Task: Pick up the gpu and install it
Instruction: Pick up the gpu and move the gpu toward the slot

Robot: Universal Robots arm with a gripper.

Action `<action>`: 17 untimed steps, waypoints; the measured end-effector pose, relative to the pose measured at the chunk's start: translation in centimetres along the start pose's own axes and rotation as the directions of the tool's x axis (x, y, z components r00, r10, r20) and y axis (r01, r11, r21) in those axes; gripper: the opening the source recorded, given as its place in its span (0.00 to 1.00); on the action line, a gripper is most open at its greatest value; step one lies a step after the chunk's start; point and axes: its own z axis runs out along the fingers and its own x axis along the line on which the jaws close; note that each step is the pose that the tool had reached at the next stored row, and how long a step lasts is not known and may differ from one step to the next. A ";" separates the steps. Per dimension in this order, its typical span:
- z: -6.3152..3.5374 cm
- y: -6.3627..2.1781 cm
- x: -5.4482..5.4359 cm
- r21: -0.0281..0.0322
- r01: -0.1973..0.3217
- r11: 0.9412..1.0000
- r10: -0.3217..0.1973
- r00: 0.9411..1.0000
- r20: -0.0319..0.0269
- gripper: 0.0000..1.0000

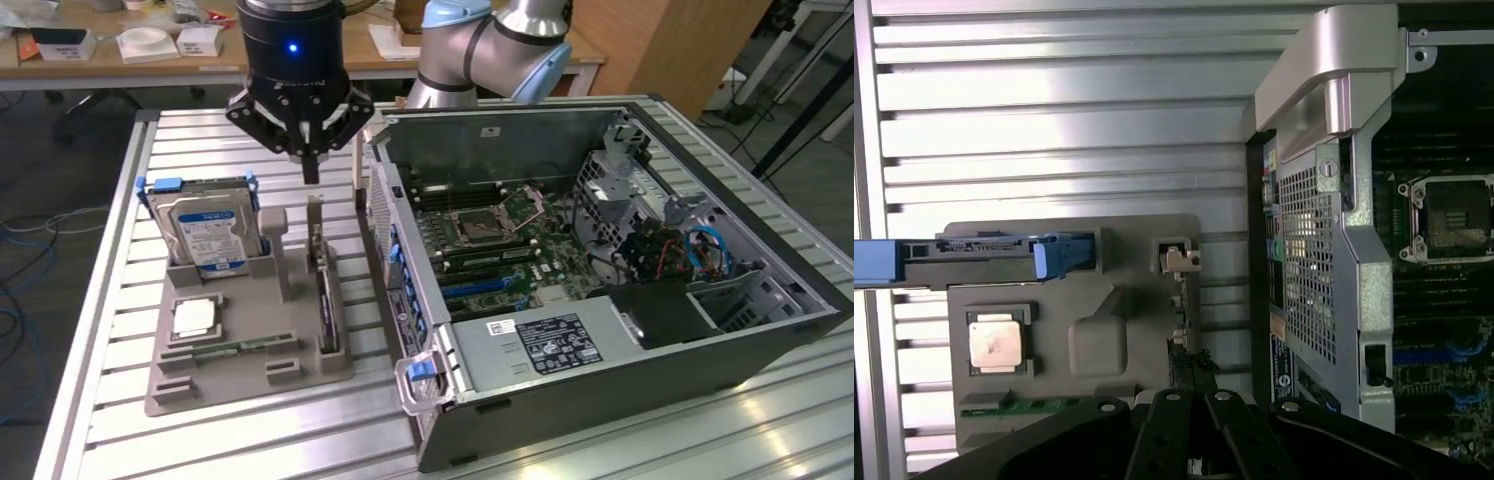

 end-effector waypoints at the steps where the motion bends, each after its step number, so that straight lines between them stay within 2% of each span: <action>1: 0.10 -0.01 0.0 0.000 0.000 1.000 0.000 1.000 0.000 0.11; 17: 1.60 -0.74 0.0 0.000 0.000 1.000 0.000 1.000 0.000 0.11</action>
